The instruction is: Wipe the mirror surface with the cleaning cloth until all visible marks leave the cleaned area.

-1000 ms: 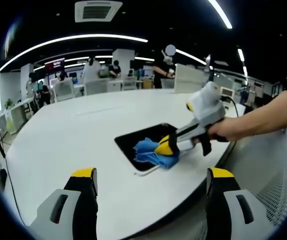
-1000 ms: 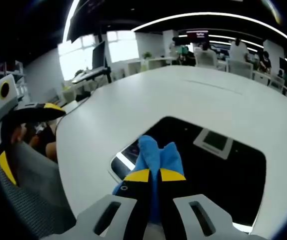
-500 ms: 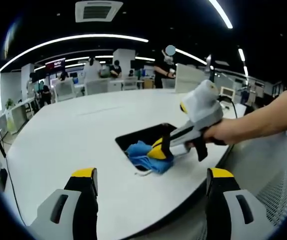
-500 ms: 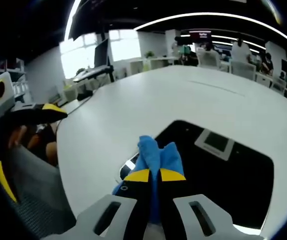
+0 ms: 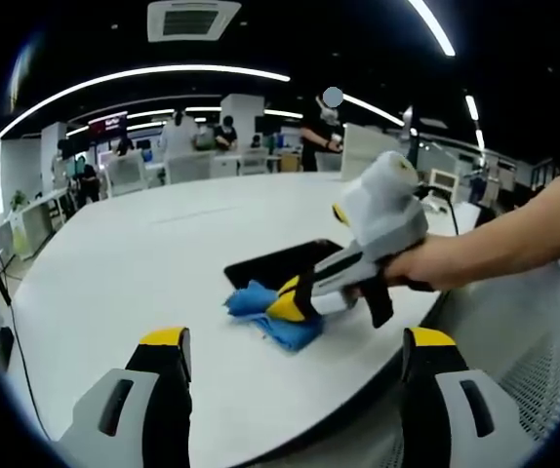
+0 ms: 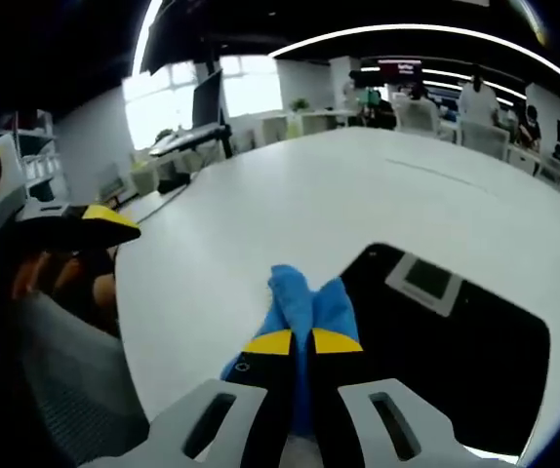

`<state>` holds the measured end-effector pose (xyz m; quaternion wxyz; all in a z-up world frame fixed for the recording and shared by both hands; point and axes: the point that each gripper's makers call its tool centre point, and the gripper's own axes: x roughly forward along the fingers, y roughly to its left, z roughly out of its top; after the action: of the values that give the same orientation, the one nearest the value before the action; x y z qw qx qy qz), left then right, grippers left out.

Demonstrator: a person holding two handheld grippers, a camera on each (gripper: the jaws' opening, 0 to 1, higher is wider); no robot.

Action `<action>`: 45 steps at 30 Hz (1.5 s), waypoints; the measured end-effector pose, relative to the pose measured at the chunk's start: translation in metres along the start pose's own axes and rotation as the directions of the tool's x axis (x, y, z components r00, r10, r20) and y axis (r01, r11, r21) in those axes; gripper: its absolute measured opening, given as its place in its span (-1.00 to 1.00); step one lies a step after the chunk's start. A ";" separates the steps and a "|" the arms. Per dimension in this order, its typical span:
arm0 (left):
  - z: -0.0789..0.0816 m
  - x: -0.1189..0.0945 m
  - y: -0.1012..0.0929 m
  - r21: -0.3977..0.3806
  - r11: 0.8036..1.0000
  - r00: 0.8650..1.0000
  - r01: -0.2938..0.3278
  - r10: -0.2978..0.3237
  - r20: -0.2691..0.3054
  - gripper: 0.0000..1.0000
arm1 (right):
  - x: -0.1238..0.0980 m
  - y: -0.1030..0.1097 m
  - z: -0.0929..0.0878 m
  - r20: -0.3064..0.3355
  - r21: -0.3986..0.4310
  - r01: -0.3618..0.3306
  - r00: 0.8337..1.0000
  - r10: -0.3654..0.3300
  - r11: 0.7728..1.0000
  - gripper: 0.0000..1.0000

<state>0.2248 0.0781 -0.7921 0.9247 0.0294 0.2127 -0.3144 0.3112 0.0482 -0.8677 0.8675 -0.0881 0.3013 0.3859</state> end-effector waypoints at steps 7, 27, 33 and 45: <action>0.001 0.000 0.000 -0.003 1.000 1.000 -0.001 0.001 0.005 0.78 | 0.000 -0.001 0.000 0.032 -0.021 0.011 0.999 -0.010 1.000 -1.00; -0.001 0.001 0.000 -0.008 1.000 1.000 -0.002 0.002 -0.006 0.76 | 0.006 -0.011 0.006 0.042 -0.040 0.004 0.999 -0.003 0.999 -1.00; -0.001 0.001 0.001 -0.009 1.000 1.000 -0.004 0.004 -0.009 0.76 | 0.011 -0.020 0.010 0.026 -0.044 0.015 1.000 -0.014 0.999 -1.00; -0.003 0.001 -0.001 -0.005 1.000 1.000 0.004 -0.004 -0.017 0.76 | 0.018 -0.038 0.018 0.016 0.009 0.015 1.000 -0.015 1.000 -1.00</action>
<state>0.2243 0.0773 -0.7948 0.9223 0.0291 0.2214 -0.3155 0.3560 0.0404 -0.8672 0.8731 -0.0834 0.2955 0.3788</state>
